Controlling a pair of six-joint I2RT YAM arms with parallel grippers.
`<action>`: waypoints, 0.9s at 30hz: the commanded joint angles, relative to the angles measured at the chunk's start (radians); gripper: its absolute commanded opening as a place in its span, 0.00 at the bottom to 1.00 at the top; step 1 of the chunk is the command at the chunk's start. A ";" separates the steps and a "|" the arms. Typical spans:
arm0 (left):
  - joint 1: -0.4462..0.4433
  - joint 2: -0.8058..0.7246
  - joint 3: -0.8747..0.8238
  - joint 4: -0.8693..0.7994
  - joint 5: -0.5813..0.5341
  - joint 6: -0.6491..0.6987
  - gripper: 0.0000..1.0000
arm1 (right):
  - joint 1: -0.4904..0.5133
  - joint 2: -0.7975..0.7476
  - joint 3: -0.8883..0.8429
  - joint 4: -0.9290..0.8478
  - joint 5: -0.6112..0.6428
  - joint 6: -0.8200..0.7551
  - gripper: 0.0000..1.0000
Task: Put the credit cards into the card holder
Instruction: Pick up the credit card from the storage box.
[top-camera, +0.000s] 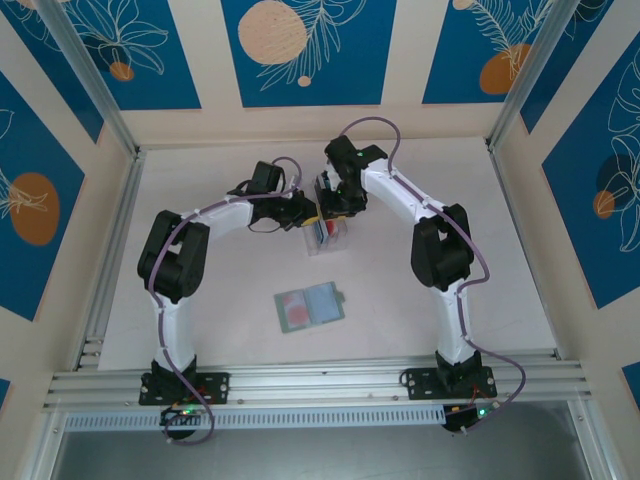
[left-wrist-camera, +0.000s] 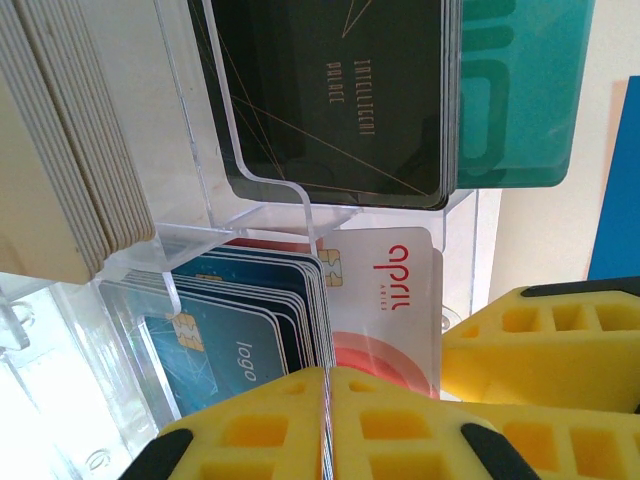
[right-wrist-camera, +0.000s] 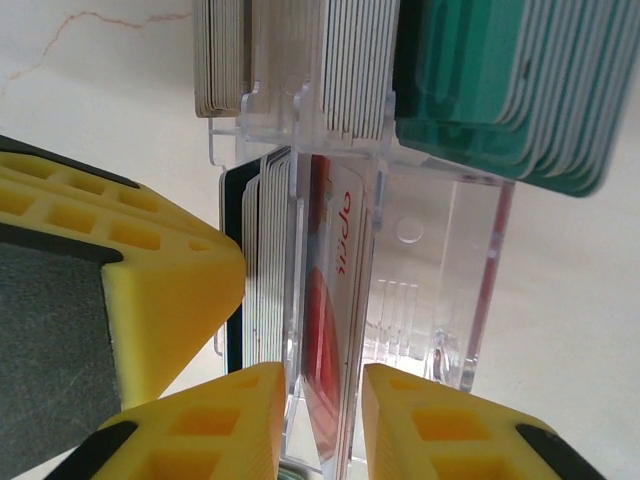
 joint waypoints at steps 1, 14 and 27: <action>0.011 -0.015 -0.011 0.013 0.015 -0.007 0.09 | 0.013 0.008 0.035 -0.026 -0.007 -0.017 0.27; 0.011 -0.015 -0.017 0.024 0.020 -0.011 0.09 | 0.016 0.038 0.051 -0.031 -0.032 -0.017 0.23; 0.011 -0.021 0.005 -0.007 0.021 0.005 0.10 | -0.002 -0.009 0.044 -0.030 -0.070 -0.013 0.02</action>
